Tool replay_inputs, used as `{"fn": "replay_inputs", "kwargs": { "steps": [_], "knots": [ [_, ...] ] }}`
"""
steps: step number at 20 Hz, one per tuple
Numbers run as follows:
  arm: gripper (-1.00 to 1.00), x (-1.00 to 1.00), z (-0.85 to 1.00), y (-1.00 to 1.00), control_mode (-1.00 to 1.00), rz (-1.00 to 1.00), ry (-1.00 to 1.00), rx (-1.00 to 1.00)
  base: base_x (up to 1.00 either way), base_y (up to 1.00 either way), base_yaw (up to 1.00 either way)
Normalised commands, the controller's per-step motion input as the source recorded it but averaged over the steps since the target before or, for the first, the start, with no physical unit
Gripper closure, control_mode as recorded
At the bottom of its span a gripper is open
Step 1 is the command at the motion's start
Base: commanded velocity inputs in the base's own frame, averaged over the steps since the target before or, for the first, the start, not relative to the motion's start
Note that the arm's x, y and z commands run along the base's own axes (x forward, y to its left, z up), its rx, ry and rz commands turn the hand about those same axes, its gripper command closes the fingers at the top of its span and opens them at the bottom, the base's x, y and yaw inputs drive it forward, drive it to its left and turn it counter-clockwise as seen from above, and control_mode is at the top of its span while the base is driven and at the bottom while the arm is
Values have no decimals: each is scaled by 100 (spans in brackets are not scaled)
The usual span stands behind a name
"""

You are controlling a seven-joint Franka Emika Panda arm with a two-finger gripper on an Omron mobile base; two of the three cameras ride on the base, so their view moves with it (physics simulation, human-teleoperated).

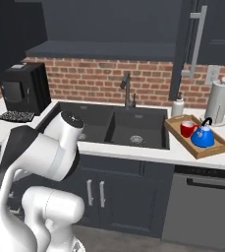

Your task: Pick the kettle from the counter and place it on the tray. Then pick the mug from the cabinet and place it on the tray. Then close the cabinet doors.

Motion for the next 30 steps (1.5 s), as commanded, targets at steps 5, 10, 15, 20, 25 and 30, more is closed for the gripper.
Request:
{"fn": "replay_inputs", "kwargs": {
  "steps": [5, 10, 15, 20, 25, 30],
  "knots": [
    [-100, 0, 0, 0, 100, 0, 0, 0, 55, 12, -2],
    [-100, 0, 0, 0, 100, 0, 0, 0, 50, 9, 0],
    [-100, 0, 0, 0, 100, 0, 0, 0, 43, 5, 0],
    [-100, 0, 0, 0, 100, 0, 0, 0, 39, 2, 0],
    [-100, 0, 0, 0, 100, 0, 0, 0, 28, 0, 0],
    [-100, 0, 0, 0, 100, 0, 0, 0, 23, 0, -1]
  ]
}}
